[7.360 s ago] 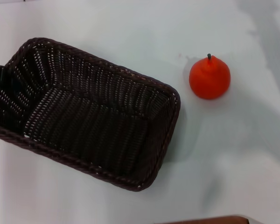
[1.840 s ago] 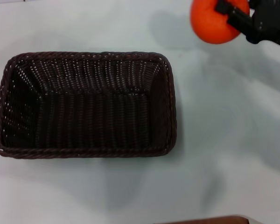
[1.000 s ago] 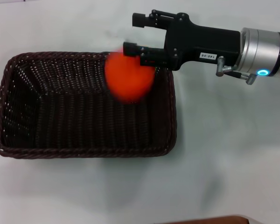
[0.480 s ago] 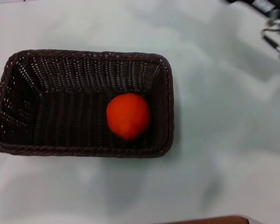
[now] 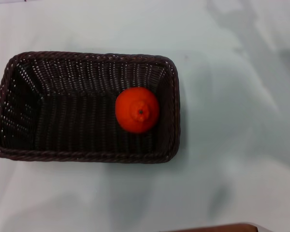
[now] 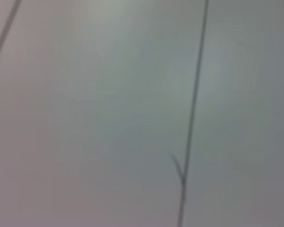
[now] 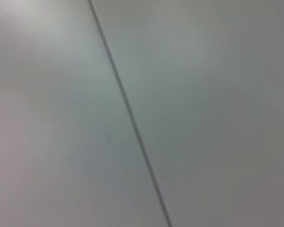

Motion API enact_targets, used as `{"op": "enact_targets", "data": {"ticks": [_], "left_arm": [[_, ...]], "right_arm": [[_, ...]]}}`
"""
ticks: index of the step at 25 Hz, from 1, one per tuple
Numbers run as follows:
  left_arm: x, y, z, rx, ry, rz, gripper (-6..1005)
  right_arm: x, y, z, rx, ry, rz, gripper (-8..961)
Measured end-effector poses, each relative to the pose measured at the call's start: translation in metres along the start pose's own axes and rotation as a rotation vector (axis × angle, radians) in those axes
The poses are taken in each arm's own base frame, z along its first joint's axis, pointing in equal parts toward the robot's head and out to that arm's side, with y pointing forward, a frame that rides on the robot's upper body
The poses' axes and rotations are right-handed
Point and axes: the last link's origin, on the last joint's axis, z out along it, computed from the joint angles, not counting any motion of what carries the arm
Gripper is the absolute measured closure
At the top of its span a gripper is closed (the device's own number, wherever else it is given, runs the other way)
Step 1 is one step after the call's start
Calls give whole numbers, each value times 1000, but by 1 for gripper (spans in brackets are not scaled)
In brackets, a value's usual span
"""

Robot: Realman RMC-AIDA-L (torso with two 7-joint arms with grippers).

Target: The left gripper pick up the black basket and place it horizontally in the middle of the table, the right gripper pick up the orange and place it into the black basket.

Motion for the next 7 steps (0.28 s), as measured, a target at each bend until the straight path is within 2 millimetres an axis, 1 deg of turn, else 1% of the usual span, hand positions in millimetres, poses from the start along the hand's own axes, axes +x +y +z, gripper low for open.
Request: {"op": "enact_targets", "data": {"ticks": [3,7], "left_arm": [[-4,0,-6,48,6,7,204],[-9,0,-9,69,-7,26,204]], "right_arm": [[-6,0,-6,-57,1,-18,22],[-10,-2,-5,-75,-2,-14,22]]}}
